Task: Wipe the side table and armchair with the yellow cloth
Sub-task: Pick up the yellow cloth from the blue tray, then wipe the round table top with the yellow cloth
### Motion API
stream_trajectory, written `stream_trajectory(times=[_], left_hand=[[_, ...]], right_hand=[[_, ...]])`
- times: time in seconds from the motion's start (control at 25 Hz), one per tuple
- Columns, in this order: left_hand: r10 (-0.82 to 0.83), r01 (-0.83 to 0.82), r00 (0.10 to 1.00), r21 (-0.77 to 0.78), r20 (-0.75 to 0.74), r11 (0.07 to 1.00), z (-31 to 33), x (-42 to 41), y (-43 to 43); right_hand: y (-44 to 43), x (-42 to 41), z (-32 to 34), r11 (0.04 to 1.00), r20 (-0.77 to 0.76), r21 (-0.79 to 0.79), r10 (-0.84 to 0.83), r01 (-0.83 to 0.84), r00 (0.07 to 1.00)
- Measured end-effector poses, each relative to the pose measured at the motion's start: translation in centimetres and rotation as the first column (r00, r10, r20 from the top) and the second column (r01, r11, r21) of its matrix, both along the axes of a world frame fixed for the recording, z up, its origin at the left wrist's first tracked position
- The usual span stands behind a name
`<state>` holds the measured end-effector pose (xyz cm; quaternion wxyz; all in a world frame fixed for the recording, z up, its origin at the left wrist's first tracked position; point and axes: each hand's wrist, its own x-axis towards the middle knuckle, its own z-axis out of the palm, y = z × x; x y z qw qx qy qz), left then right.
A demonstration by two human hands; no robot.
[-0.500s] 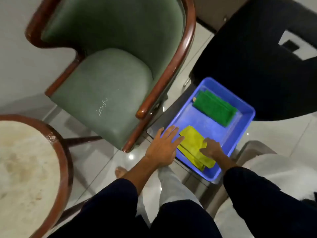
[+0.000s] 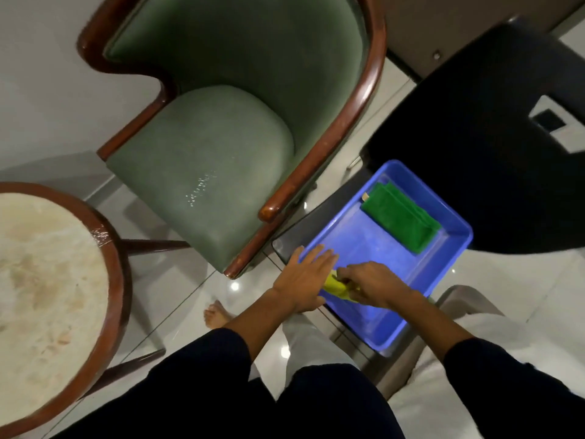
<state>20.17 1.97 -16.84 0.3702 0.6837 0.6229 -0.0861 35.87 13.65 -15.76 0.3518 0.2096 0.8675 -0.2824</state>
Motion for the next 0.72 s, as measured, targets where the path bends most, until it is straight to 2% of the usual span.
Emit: stream_trajectory(times=[0.04, 0.12, 0.2, 0.24, 0.32, 0.4, 0.44, 0.52, 0.6, 0.64, 0.68, 0.72], left_hand=[[-0.036, 0.036, 0.999, -0.030, 0.013, 0.999, -0.2, 0.3, 0.6], [-0.013, 0.017, 0.996, -0.048, 0.083, 0.999, 0.1, 0.8, 1.7], [0.187, -0.171, 0.957, -0.090, 0.224, 0.981, 1.0, 1.2, 2.7], [0.297, -0.271, 0.907, -0.126, 0.299, 0.954, 1.6, 1.2, 3.2], [0.478, -0.445, 0.769, -0.182, 0.425, 0.877, 2.3, 0.0, 3.3], [0.655, -0.642, 0.564, -0.231, 0.503, 0.731, 2.7, -3.0, 2.0], [0.735, -0.739, 0.443, -0.254, 0.514, 0.623, 2.8, -5.4, 0.5], [0.874, -0.889, 0.183, -0.303, 0.450, 0.343, 3.4, -10.8, -4.1], [0.914, -0.955, -0.075, -0.294, 0.399, 0.050, 4.2, -16.0, -10.3], [0.908, -0.968, -0.143, -0.247, 0.393, -0.045, 4.8, -18.1, -13.0], [0.908, -0.979, -0.162, -0.174, 0.385, -0.101, 5.3, -19.9, -15.6], [0.922, -0.990, -0.141, -0.048, 0.361, -0.133, 5.7, -22.0, -18.7]], right_hand=[[0.6, 0.1, 1.1, 0.999, -0.054, 0.021, 0.032, -0.031, 0.998], [2.3, 0.3, 3.7, 0.999, -0.098, 0.034, -0.034, 0.038, 0.995], [4.1, 1.7, 6.0, 0.965, -0.081, 0.065, -0.247, 0.253, 0.966], [5.0, 2.4, 7.0, 0.921, -0.075, 0.048, -0.382, 0.386, 0.921], [6.3, 2.5, 8.1, 0.807, -0.054, -0.113, -0.587, 0.579, 0.808], [5.9, -0.7, 8.4, 0.697, -0.033, -0.311, -0.687, 0.646, 0.726], [5.1, -3.5, 7.9, 0.667, -0.050, -0.337, -0.718, 0.665, 0.694], [2.3, -10.6, 6.3, 0.627, -0.125, -0.360, -0.767, 0.691, 0.630], [-2.1, -19.7, 5.2, 0.679, -0.236, -0.395, -0.726, 0.619, 0.646], [-4.5, -23.7, 5.1, 0.726, -0.295, -0.391, -0.681, 0.565, 0.670], [-7.3, -27.0, 5.0, 0.796, -0.380, -0.320, -0.605, 0.514, 0.700], [-10.9, -30.2, 5.0, 0.860, -0.467, -0.193, -0.504, 0.473, 0.726]])
